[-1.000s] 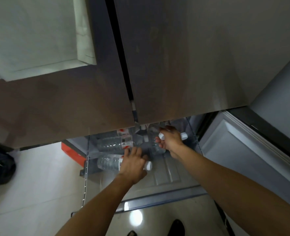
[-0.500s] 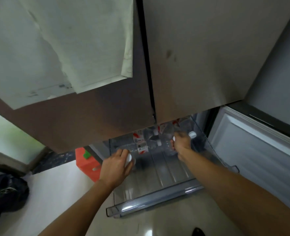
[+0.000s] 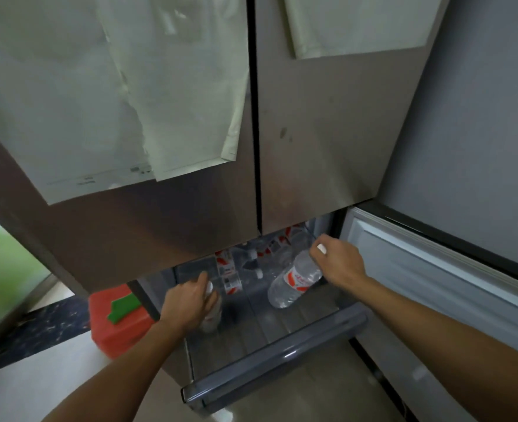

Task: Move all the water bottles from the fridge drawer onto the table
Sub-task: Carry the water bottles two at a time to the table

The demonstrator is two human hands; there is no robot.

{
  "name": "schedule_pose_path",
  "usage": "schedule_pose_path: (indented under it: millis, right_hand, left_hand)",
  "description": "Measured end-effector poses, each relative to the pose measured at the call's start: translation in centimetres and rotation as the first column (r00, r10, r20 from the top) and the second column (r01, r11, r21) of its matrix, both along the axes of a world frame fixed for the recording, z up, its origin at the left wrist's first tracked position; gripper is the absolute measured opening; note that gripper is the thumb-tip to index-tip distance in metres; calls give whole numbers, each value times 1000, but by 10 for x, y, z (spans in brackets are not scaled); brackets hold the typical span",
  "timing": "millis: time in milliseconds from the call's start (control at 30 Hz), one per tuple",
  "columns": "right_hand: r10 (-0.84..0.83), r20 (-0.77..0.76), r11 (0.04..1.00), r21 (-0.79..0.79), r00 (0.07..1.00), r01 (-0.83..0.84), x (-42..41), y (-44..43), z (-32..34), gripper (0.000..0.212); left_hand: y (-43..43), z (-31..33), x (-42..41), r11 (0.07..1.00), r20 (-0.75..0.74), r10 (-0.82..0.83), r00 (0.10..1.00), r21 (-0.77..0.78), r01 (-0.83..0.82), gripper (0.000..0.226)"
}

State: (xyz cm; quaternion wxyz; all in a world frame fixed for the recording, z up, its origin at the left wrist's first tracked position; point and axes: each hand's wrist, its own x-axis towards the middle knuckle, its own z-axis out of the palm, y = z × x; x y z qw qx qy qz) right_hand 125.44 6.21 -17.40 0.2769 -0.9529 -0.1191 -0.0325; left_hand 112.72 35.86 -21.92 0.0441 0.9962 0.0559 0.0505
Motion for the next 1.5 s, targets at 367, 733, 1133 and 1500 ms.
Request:
schedule_pose_path:
  millis: [367, 733, 1133, 1500]
  right_hand:
    - [476, 436, 874, -333, 763, -355, -18, 64, 36, 32]
    - [719, 607, 560, -217, 339, -800, -93, 125, 91, 39]
    - [871, 466, 25, -359, -156, -933, -376, 184, 59, 31]
    - [778, 402, -356, -352, -483, -866, -717, 195, 21, 39]
  left_hand:
    - [-3, 83, -55, 983, 343, 179, 922, -30, -179, 33]
    - [-49, 137, -221, 767, 519, 579, 629, -87, -635, 50]
    - [-133, 90, -549, 257, 236, 942, 240, -43, -965, 31]
    - [-242, 81, -864, -81, 177, 981, -78, 12, -997, 25]
